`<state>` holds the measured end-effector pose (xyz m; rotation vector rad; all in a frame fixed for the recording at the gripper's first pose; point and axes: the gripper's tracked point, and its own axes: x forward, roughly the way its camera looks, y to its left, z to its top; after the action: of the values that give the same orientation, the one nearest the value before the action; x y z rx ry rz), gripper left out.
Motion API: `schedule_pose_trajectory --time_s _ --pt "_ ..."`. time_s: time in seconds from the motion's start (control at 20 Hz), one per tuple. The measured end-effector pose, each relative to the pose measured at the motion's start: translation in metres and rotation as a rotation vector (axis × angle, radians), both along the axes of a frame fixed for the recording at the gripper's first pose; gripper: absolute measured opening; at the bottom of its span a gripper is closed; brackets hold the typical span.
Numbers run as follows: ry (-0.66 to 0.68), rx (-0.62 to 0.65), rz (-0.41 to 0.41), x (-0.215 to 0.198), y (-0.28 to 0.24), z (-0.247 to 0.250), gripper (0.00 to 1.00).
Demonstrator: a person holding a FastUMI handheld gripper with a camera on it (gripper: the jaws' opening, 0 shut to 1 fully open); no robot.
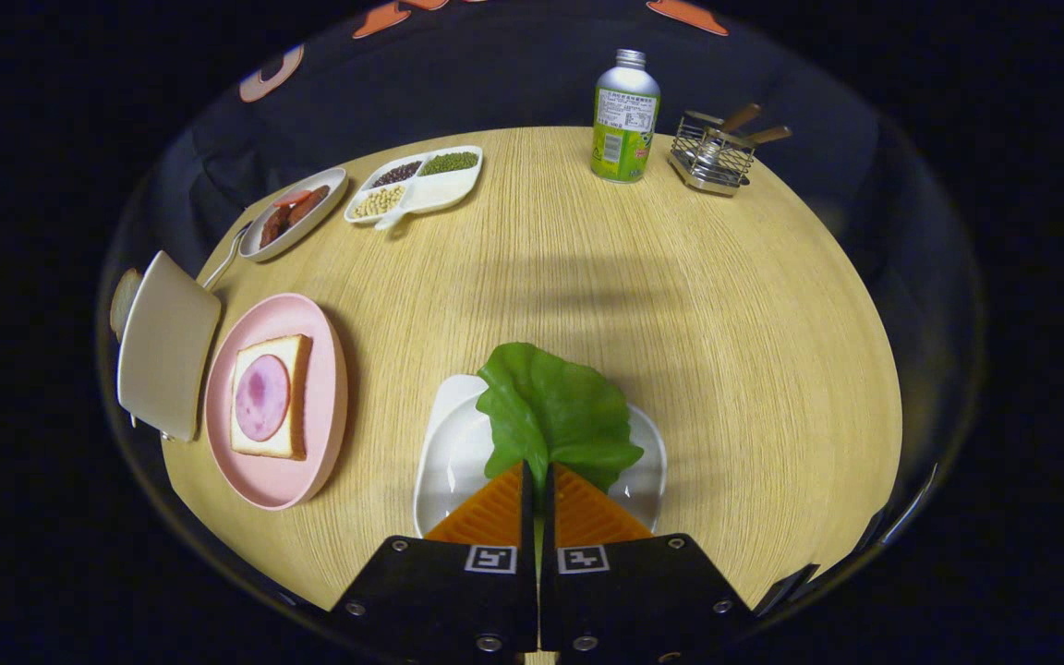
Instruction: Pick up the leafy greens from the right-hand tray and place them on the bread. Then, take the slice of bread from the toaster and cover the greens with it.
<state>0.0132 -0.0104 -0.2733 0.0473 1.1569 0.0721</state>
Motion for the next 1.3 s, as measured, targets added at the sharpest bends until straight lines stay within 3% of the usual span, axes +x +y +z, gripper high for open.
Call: schedule_pose_trajectory --time_s 0.4,0.95,1.3 --pt "-0.111 0.124 0.004 0.007 0.022 0.049 0.01" --pt "-0.233 0.223 0.133 0.020 0.089 0.109 0.01" --pt "-0.221 0.242 0.211 0.029 0.134 0.101 0.01"
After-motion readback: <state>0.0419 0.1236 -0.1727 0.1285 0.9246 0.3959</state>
